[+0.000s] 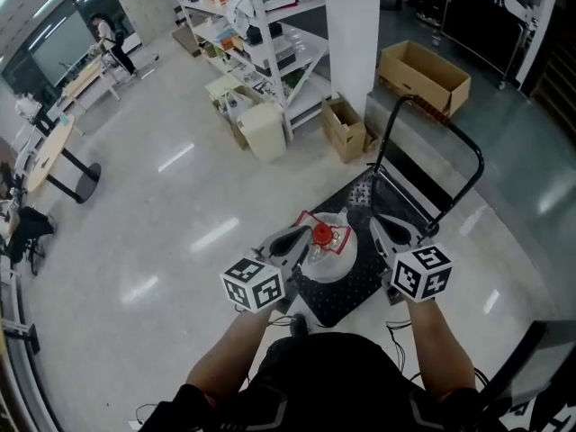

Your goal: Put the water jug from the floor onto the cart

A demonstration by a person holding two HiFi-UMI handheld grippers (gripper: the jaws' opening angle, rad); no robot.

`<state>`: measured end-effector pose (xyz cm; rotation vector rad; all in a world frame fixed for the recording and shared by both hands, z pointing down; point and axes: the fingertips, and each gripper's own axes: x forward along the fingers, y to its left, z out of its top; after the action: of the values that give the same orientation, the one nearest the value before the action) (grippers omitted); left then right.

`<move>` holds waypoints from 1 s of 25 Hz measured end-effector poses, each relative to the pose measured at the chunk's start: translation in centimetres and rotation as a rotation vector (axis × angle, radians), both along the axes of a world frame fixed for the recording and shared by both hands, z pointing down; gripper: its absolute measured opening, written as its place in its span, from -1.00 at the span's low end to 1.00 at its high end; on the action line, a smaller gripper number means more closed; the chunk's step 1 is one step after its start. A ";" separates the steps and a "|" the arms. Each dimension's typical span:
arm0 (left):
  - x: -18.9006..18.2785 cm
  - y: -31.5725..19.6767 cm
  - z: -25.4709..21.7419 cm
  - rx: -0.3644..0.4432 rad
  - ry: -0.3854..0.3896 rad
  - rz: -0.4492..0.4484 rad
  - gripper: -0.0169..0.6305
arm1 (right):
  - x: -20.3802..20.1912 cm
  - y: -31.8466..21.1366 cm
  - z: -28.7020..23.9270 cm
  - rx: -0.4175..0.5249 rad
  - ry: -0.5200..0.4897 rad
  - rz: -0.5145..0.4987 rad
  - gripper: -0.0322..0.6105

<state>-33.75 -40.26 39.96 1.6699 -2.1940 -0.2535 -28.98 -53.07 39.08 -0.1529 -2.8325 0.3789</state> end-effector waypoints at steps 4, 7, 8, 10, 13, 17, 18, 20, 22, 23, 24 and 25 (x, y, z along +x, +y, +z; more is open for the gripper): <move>2.9 -1.4 -1.9 0.000 -0.076 0.075 -0.95 | 2.3 -0.4 -0.8 0.008 -0.019 0.047 -0.90; 5.6 -2.9 -3.0 0.017 -0.084 0.138 -0.95 | 5.0 -1.1 -1.7 0.009 -0.033 0.085 -0.90; 6.5 -3.5 -3.2 0.022 -0.085 0.160 -0.95 | 6.1 -1.5 -1.9 0.011 -0.036 0.104 -0.90; 8.4 -5.1 -3.6 0.026 -0.088 0.208 -0.95 | 8.6 -3.0 -2.7 0.013 -0.043 0.156 -0.90; 11.5 -7.9 -4.1 0.019 -0.102 0.299 -0.95 | 13.2 -5.8 -3.7 0.014 -0.054 0.261 -0.90; 16.8 -11.5 -4.9 0.042 -0.085 0.419 -0.95 | 20.7 -9.0 -4.6 0.004 -0.083 0.401 -0.89; 18.3 -12.4 -5.3 0.057 -0.073 0.451 -0.95 | 22.5 -9.8 -4.9 -0.002 -0.100 0.431 -0.89; 21.2 -14.3 -6.4 0.092 -0.071 0.521 -0.95 | 25.7 -11.1 -5.6 0.009 -0.126 0.495 -0.89; 23.6 -15.4 -7.5 0.114 -0.102 0.596 -0.95 | 28.4 -11.6 -6.1 0.044 -0.124 0.568 -0.90; 24.8 -15.4 -7.9 0.123 -0.114 0.638 -0.95 | 29.7 -11.2 -6.3 0.058 -0.115 0.604 -0.89; 26.0 -15.1 -8.3 0.134 -0.122 0.682 -0.95 | 30.9 -10.4 -6.4 0.069 -0.109 0.638 -0.89; 27.0 -14.4 -8.6 0.150 -0.131 0.725 -0.95 | 32.2 -9.5 -6.6 0.081 -0.109 0.675 -0.89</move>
<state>-6.75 -54.70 31.40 2.4852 -1.5268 -0.1092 3.24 -62.59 32.50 0.8375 -2.9239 0.3925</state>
